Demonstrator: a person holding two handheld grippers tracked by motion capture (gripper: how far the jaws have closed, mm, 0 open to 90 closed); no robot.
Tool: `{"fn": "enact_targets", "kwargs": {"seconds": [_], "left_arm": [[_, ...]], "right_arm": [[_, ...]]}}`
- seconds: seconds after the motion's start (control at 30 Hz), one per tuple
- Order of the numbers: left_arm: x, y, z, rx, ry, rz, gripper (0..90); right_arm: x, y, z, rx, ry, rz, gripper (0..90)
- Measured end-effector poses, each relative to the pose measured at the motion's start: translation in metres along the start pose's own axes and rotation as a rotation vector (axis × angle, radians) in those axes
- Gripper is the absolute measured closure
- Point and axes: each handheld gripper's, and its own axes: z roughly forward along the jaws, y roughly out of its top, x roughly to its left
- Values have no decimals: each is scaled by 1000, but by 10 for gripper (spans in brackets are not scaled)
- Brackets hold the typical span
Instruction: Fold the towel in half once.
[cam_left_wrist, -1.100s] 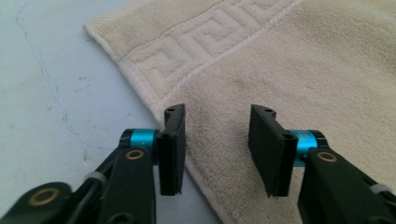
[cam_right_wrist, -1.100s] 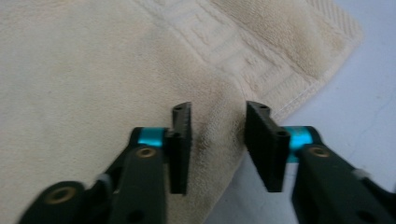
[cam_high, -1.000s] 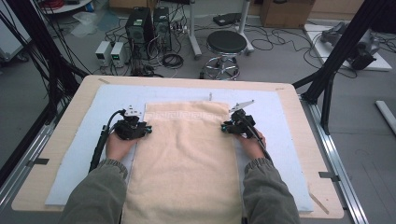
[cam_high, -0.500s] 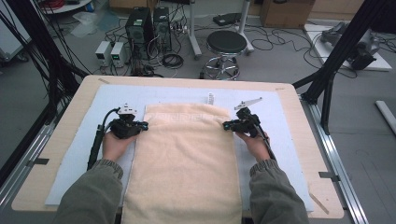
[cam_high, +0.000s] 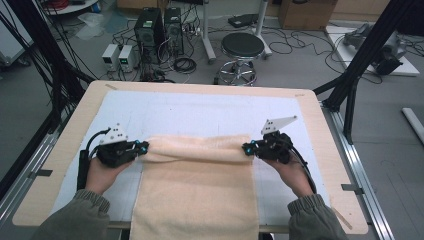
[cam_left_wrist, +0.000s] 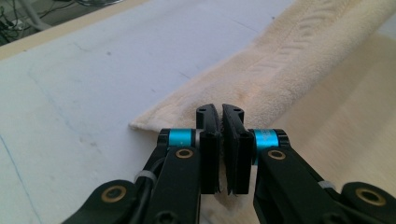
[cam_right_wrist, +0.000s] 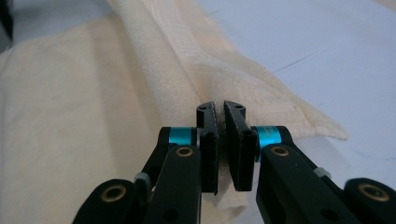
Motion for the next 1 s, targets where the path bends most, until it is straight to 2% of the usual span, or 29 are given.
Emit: {"fn": "enact_targets", "kwargs": {"seconds": [0.17, 0.3, 0.37, 0.47, 0.6, 0.7, 0.77, 0.87, 0.93, 1.0], "left_arm": [[-19, -20, -12, 20, -28, 19, 844], [-30, -31, -18, 49, -55, 24, 812], [-31, -34, -22, 53, -68, 21, 751], [-27, -33, -30, 41, -63, 3, 675], [-17, -26, -28, 14, -44, -26, 612], [-11, -19, -17, 8, -34, -40, 565], [-7, -15, -5, 13, -33, -47, 545], [0, -10, 13, 29, -17, -70, 531], [6, -9, 24, 50, 4, -78, 520], [12, -12, 34, 90, 25, -79, 519]], "right_arm": [[24, -14, -3, 30, 20, -28, 844], [36, -34, 4, 75, 44, -17, 828], [39, -43, 5, 62, 67, 17, 754], [41, -48, 1, 19, 50, 27, 647], [33, -41, -3, -17, 16, 48, 569], [25, -32, 2, -22, -10, 46, 530], [18, -29, 10, 2, -36, 45, 517], [4, -29, 26, 42, -64, 72, 500], [-5, -31, 37, 75, -80, 95, 489], [-11, -33, 44, 92, -91, 108, 485]]}}
